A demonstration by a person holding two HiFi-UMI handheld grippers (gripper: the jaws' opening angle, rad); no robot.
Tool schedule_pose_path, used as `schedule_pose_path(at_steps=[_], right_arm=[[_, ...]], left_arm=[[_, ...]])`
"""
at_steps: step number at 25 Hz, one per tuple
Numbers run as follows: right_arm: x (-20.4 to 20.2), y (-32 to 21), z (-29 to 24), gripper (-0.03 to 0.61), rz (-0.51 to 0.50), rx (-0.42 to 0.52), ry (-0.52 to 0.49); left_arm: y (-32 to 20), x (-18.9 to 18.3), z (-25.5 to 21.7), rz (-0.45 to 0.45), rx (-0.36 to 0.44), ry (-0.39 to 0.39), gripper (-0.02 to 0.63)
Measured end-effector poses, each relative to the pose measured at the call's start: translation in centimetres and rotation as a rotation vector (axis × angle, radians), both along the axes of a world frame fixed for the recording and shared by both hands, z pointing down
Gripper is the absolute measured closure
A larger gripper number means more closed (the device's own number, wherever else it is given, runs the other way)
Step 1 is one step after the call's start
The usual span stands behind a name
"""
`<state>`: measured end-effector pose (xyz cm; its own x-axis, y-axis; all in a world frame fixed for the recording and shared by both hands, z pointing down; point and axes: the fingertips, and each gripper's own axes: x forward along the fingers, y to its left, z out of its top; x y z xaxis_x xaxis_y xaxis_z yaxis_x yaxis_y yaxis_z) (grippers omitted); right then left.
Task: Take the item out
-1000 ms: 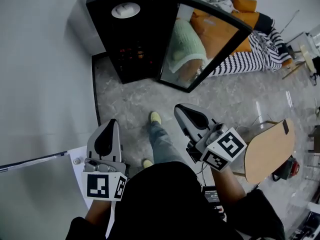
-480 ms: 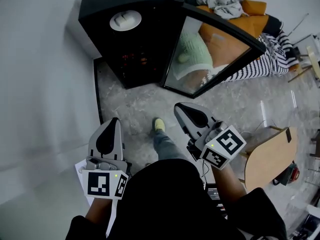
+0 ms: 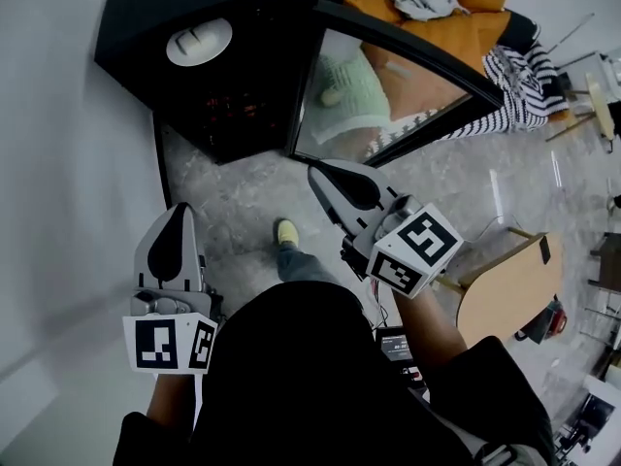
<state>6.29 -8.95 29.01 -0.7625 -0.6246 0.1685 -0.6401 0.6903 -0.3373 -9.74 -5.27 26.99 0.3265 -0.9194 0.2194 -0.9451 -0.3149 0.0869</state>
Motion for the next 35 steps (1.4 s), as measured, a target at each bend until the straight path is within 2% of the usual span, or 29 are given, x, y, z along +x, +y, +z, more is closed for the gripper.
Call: schedule_pose_path(at_steps=[13, 23, 26, 30, 32, 35], right_arm=[[1.9, -6.2, 0.0, 0.572, -0.013, 0.001, 0.009], [0.2, -8.1, 1.7, 0.572, -0.009, -0.065, -0.001], [-0.8, -9.2, 2.8, 0.572, 0.024, -0.121, -0.024], [-2.7, -11.3, 5.2, 0.572, 0.076, -0.254, -0.087], [-4.4, -12.1, 6.2, 0.509, 0.066, -0.312, -0.119], [-7.0, -13.6, 7.7, 0.484, 0.058, -0.378, -0.177]], left_arm=[[-6.2, 1.8, 0.9, 0.008, -0.038, -0.007, 0.606], [-8.1, 1.3, 1.4, -0.004, -0.043, -0.005, 0.606], [-8.7, 0.3, 1.9, -0.015, -0.054, 0.001, 0.606], [-9.5, -1.7, 2.7, -0.025, -0.076, 0.014, 0.606], [-10.1, -2.9, 3.2, -0.028, -0.086, 0.017, 0.606], [-11.2, -4.7, 4.8, -0.036, -0.102, 0.01, 0.606]])
